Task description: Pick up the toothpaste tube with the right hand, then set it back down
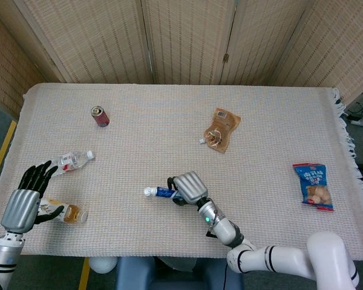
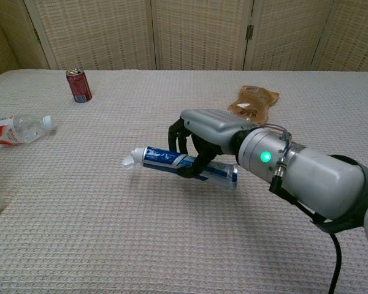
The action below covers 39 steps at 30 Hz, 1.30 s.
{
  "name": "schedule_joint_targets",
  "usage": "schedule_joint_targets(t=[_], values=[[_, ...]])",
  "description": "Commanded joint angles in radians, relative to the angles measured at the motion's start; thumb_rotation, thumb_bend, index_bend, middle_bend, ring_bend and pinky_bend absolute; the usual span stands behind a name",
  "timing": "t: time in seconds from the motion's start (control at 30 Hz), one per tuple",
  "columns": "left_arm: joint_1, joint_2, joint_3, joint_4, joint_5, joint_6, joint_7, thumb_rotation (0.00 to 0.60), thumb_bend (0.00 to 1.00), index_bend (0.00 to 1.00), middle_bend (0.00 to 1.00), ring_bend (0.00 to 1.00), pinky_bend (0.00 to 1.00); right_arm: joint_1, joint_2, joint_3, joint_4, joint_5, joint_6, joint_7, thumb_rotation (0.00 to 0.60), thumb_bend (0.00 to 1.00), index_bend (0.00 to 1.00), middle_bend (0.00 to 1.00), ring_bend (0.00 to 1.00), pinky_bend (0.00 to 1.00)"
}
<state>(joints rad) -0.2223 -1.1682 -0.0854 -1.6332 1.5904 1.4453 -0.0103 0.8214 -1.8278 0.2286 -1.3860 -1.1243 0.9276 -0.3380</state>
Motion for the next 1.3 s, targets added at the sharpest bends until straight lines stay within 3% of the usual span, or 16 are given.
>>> schedule_joint_targets(t=[0.03,0.27,0.57,0.8,1.3], values=[[-0.03,-0.008,-0.013,-0.011,0.032,-0.007,-0.016,0.6,0.24,0.03,0.06,0.06,0.0,-0.042,0.109,0.005,-0.074,-0.138,-0.015,0.277,0.6,0.86,0.72,0.64,0.68,0.61],[-0.09,-0.022,-0.031,-0.047,0.079,-0.026,-0.016,0.6,0.25,0.02,0.06,0.07,0.0,-0.061,0.179,-0.027,-0.025,-0.363,0.031,0.8,0.6,0.87,0.73,0.64,0.69,0.62],[-0.154,-0.041,-0.025,-0.112,0.127,-0.081,0.041,0.6,0.25,0.0,0.06,0.07,0.0,-0.034,0.167,-0.08,0.078,-0.495,0.104,1.199,0.6,0.88,0.73,0.64,0.69,0.62],[-0.205,-0.086,-0.037,-0.139,0.132,-0.124,0.093,0.6,0.25,0.0,0.06,0.07,0.0,-0.013,0.141,-0.115,0.131,-0.528,0.13,1.329,0.6,0.88,0.73,0.64,0.69,0.62],[-0.279,-0.197,-0.042,-0.142,0.139,-0.164,0.149,0.6,0.25,0.0,0.06,0.07,0.0,0.016,0.112,-0.138,0.121,-0.519,0.132,1.317,0.6,0.89,0.74,0.65,0.68,0.62]])
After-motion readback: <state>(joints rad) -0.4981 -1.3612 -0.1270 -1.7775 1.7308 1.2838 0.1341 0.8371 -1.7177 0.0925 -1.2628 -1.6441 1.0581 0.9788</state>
